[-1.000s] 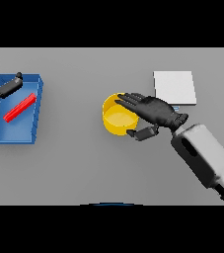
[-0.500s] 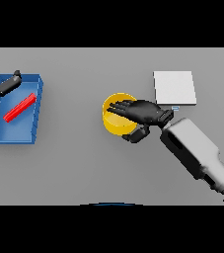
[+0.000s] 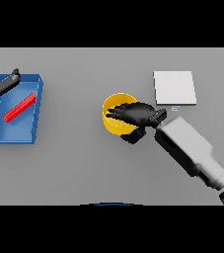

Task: Pick up the red beaker and tilt it to pour out 1 green nut into yellow bowl. Pick up the yellow bowl and place it on the metallic measuring scale.

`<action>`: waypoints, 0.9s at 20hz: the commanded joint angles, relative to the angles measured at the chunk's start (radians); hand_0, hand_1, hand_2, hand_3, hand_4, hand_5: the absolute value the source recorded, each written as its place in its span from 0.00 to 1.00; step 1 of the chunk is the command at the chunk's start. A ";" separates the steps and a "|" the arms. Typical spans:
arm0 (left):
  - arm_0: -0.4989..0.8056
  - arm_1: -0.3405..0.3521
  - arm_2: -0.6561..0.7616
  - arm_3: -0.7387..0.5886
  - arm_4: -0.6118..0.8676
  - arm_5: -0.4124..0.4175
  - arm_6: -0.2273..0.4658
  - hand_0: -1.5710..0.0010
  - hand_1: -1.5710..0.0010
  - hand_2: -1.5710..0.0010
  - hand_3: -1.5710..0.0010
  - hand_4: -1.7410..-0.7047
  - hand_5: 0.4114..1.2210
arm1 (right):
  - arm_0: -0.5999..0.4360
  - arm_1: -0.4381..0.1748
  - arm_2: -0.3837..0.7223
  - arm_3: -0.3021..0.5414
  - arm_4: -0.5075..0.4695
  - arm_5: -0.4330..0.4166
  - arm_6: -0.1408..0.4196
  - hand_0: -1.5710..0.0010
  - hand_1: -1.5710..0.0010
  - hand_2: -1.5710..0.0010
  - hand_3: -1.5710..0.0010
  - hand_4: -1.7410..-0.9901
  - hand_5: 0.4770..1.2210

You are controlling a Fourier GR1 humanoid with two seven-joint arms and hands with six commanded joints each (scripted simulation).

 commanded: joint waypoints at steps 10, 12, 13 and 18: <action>0.016 0.014 0.004 -0.019 0.006 0.003 0.002 1.00 1.00 1.00 1.00 0.91 0.39 | -0.014 -0.016 0.030 -0.011 -0.014 0.083 0.024 0.18 0.19 0.20 0.35 0.12 0.91; 0.014 0.018 0.005 -0.029 0.011 0.000 0.013 1.00 1.00 1.00 1.00 0.91 0.39 | -0.012 -0.038 0.026 -0.017 -0.032 0.088 -0.013 0.11 0.12 0.16 0.27 0.08 0.94; 0.006 0.008 0.004 -0.025 0.011 0.004 0.021 1.00 1.00 1.00 1.00 0.91 0.39 | -0.008 -0.042 0.030 -0.027 -0.032 0.086 -0.010 0.09 0.10 0.14 0.26 0.06 0.95; 0.017 0.013 0.001 -0.032 0.006 0.008 0.007 1.00 1.00 1.00 1.00 0.91 0.39 | -0.011 -0.070 0.011 -0.076 -0.055 0.098 0.014 0.03 0.03 0.06 0.24 0.02 0.98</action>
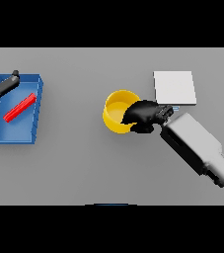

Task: Pick up the red beaker and tilt it to pour out 1 green nut into yellow bowl. Pick up the yellow bowl and place it on the metallic measuring scale.

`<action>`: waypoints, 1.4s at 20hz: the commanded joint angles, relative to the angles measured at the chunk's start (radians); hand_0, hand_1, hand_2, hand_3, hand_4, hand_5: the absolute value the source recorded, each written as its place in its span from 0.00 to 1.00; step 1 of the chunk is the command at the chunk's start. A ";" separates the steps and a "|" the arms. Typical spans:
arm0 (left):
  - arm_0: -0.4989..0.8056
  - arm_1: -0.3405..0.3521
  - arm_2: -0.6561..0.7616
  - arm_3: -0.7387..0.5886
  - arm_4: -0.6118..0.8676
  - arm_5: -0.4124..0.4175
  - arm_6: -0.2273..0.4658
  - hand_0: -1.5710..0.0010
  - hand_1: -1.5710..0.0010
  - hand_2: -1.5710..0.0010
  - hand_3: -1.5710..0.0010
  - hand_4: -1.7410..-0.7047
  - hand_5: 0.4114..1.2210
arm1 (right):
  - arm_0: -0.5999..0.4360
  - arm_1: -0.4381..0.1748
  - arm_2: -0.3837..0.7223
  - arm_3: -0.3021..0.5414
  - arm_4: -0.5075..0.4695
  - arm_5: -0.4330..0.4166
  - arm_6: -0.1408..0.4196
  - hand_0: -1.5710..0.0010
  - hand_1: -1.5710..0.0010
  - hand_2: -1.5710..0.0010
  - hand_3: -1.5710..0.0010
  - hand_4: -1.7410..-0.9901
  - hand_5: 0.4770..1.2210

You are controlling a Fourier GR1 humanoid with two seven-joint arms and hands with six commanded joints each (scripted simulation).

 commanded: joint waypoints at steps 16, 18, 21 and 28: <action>-0.007 0.020 0.009 -0.022 0.003 -0.001 0.008 1.00 1.00 1.00 1.00 0.90 0.40 | -0.059 -0.176 -0.132 -0.226 -0.078 0.101 0.122 0.00 0.00 0.00 0.16 0.03 1.00; -0.008 0.018 0.005 -0.028 0.000 0.001 0.016 1.00 1.00 1.00 1.00 0.90 0.41 | -0.067 -0.193 -0.146 -0.187 -0.068 0.070 0.116 0.00 0.00 0.00 0.17 0.03 1.00; -0.007 0.038 0.002 -0.042 -0.007 0.001 0.050 1.00 1.00 1.00 1.00 0.90 0.40 | -0.081 -0.220 -0.172 -0.102 -0.051 0.013 0.101 0.00 0.00 0.00 0.21 0.03 1.00; 0.018 0.052 0.003 -0.093 0.007 0.011 0.091 1.00 1.00 1.00 1.00 0.88 0.45 | -0.118 -0.241 -0.213 0.124 -0.049 -0.079 0.039 0.00 0.00 0.00 0.25 0.03 1.00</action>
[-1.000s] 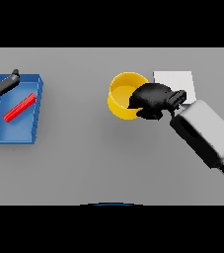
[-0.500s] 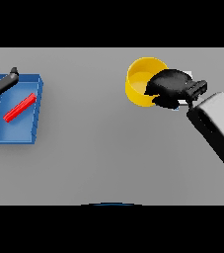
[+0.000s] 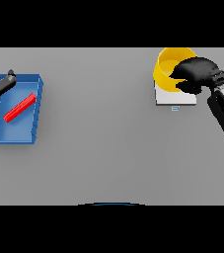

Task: Pick up the red beaker and tilt it to pour out 1 green nut into yellow bowl. Pick up the yellow bowl and place it on the metallic measuring scale.

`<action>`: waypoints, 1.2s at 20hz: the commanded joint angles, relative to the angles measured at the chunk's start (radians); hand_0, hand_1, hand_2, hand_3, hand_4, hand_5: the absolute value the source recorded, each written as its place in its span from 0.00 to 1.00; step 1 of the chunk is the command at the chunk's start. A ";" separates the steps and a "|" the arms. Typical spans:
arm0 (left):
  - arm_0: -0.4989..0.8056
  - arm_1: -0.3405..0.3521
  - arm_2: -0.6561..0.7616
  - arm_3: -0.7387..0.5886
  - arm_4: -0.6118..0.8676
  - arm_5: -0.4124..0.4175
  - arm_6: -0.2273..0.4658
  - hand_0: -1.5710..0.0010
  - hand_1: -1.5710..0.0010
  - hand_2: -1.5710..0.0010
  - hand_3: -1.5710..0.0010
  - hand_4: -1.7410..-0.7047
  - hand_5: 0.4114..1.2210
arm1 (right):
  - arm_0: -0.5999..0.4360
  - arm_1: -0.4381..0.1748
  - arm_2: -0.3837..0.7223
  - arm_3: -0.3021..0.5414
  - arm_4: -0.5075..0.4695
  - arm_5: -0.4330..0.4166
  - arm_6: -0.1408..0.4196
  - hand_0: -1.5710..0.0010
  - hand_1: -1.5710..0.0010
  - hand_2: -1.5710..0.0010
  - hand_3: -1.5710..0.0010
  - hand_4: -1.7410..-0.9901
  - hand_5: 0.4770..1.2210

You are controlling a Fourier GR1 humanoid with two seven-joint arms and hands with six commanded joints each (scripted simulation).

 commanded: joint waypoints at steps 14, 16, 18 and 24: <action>-0.011 -0.001 0.000 0.012 -0.007 0.002 0.011 1.00 1.00 1.00 1.00 0.91 0.39 | -0.079 0.090 0.027 0.399 0.025 -0.185 -0.048 0.00 0.05 0.00 0.05 0.02 1.00; -0.014 -0.005 0.001 0.011 -0.002 0.000 0.018 1.00 1.00 1.00 1.00 0.90 0.40 | -0.082 0.098 0.033 0.416 0.021 -0.202 -0.068 0.00 0.07 0.00 0.05 0.02 1.00; -0.017 -0.013 -0.003 0.021 -0.009 0.003 0.011 1.00 1.00 1.00 1.00 0.90 0.40 | -0.086 0.098 0.038 0.438 0.015 -0.197 -0.078 0.03 0.11 0.00 0.16 0.02 1.00; -0.033 -0.027 -0.007 0.045 -0.012 -0.008 0.019 1.00 1.00 1.00 1.00 0.90 0.41 | -0.115 0.113 0.023 0.487 -0.009 -0.158 -0.065 0.50 0.56 0.48 0.55 0.36 0.61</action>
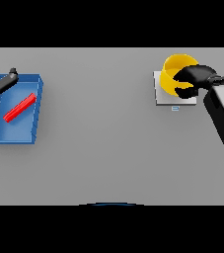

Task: Pick up the red beaker and tilt it to pour out 1 green nut into yellow bowl. Pick up the yellow bowl and place it on the metallic measuring scale.

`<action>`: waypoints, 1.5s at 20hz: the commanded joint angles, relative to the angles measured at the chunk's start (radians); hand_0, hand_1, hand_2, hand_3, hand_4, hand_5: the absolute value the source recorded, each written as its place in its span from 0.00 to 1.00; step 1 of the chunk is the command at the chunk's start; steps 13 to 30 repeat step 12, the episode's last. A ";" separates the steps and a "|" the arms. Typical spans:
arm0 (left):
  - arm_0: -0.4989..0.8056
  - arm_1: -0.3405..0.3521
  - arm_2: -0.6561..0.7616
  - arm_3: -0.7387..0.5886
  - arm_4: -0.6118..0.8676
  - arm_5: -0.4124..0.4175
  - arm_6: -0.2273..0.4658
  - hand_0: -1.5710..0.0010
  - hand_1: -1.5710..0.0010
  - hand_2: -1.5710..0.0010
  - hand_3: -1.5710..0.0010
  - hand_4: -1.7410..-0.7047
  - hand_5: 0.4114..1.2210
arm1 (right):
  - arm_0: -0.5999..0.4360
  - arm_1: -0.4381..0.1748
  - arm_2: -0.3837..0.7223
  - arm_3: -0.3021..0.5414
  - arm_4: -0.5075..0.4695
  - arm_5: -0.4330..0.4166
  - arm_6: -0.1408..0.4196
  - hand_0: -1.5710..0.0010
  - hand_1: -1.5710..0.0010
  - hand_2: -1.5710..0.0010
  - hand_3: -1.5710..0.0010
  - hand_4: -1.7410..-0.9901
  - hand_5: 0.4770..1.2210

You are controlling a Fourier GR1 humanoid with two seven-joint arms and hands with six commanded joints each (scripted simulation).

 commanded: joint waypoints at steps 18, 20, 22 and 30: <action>-0.018 -0.028 0.002 0.050 0.000 -0.009 -0.026 1.00 1.00 1.00 1.00 0.89 0.40 | -0.037 0.015 0.034 0.087 0.038 0.016 -0.072 0.97 0.97 0.93 0.78 0.58 0.34; -0.018 -0.028 0.002 0.050 0.000 -0.009 -0.026 1.00 1.00 1.00 1.00 0.89 0.40 | -0.037 0.015 0.034 0.087 0.038 0.016 -0.072 0.97 0.97 0.93 0.78 0.58 0.34; -0.018 -0.028 0.002 0.050 0.000 -0.009 -0.026 1.00 1.00 1.00 1.00 0.89 0.40 | -0.037 0.015 0.034 0.087 0.038 0.016 -0.072 0.97 0.97 0.93 0.78 0.58 0.34; -0.018 -0.028 0.002 0.050 0.000 -0.009 -0.026 1.00 1.00 1.00 1.00 0.89 0.40 | -0.037 0.015 0.034 0.087 0.038 0.016 -0.072 0.97 0.97 0.93 0.78 0.58 0.34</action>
